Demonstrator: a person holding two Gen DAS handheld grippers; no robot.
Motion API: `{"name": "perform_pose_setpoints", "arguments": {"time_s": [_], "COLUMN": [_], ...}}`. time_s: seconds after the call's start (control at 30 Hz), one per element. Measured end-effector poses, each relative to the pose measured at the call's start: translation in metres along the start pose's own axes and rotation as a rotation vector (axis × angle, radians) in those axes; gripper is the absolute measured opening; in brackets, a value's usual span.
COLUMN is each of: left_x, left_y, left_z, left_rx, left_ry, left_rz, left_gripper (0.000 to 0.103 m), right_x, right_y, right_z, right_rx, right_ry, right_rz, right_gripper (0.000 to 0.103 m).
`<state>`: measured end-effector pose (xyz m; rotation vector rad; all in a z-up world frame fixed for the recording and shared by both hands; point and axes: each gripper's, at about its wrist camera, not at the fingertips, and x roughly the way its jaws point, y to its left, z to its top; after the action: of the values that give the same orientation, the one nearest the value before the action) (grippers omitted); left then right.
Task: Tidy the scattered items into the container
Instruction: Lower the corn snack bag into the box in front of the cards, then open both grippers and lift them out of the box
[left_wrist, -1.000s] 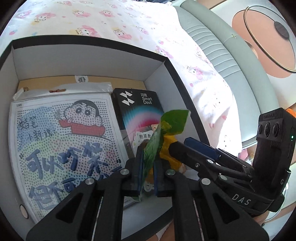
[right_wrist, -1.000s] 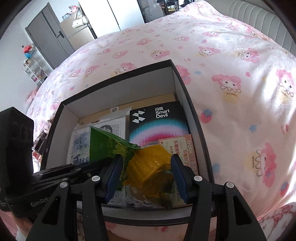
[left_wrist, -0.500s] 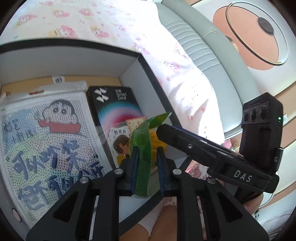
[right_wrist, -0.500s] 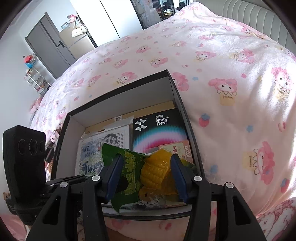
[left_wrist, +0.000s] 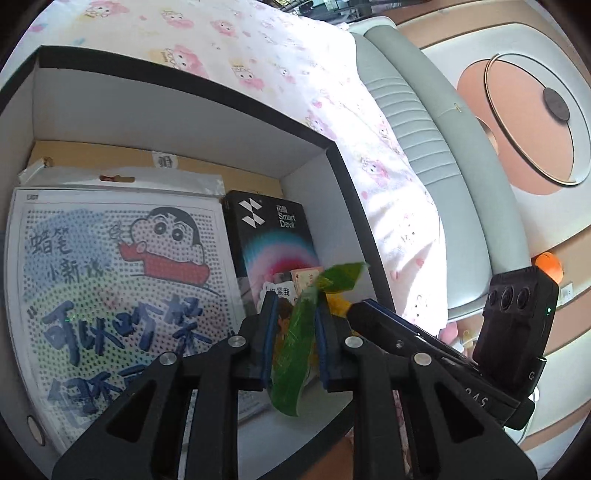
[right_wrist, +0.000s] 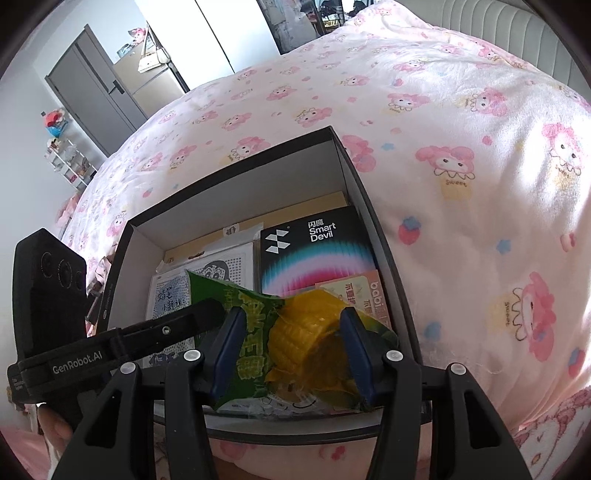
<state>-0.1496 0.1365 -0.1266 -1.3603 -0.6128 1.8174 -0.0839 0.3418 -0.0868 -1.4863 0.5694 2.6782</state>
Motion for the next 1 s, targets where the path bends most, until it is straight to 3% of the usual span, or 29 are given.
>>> {"name": "perform_pose_setpoints", "arguments": {"time_s": [0.17,0.3,0.4,0.57,0.73,0.87,1.0], "left_x": [-0.028,-0.039,-0.022,0.008,0.026,0.027,0.021], "left_y": [-0.012,-0.004,0.003,-0.014,-0.028,-0.028,-0.027], "left_z": [-0.003,-0.001,0.005,-0.002,-0.013,-0.015,-0.015], "left_rx": [0.032,0.000,-0.022,0.080,0.137,0.116,0.107], "left_ry": [-0.110,-0.170,-0.097,0.013,0.077,0.087,0.072], "left_rz": [-0.065,-0.075,-0.038,0.067,0.063,0.038,0.042], "left_gripper": [0.017,0.017,0.017,0.017,0.017,0.017,0.017], "right_x": [-0.021,-0.018,-0.010,0.003,-0.011,-0.022,-0.015], "right_y": [-0.008,-0.010,0.001,0.001,-0.010,-0.017,-0.015], "right_z": [0.003,0.006,0.004,0.004,0.004,0.006,0.005], "right_rx": [0.026,0.017,-0.048,-0.011,0.033,0.048,0.039], "right_ry": [-0.074,-0.048,-0.027,0.003,-0.014,-0.044,-0.020], "right_rz": [0.002,0.016,0.089,0.048,0.045,0.020,0.017], "right_gripper": [0.049,0.049,0.049,0.049,0.049,0.049,0.049]}}
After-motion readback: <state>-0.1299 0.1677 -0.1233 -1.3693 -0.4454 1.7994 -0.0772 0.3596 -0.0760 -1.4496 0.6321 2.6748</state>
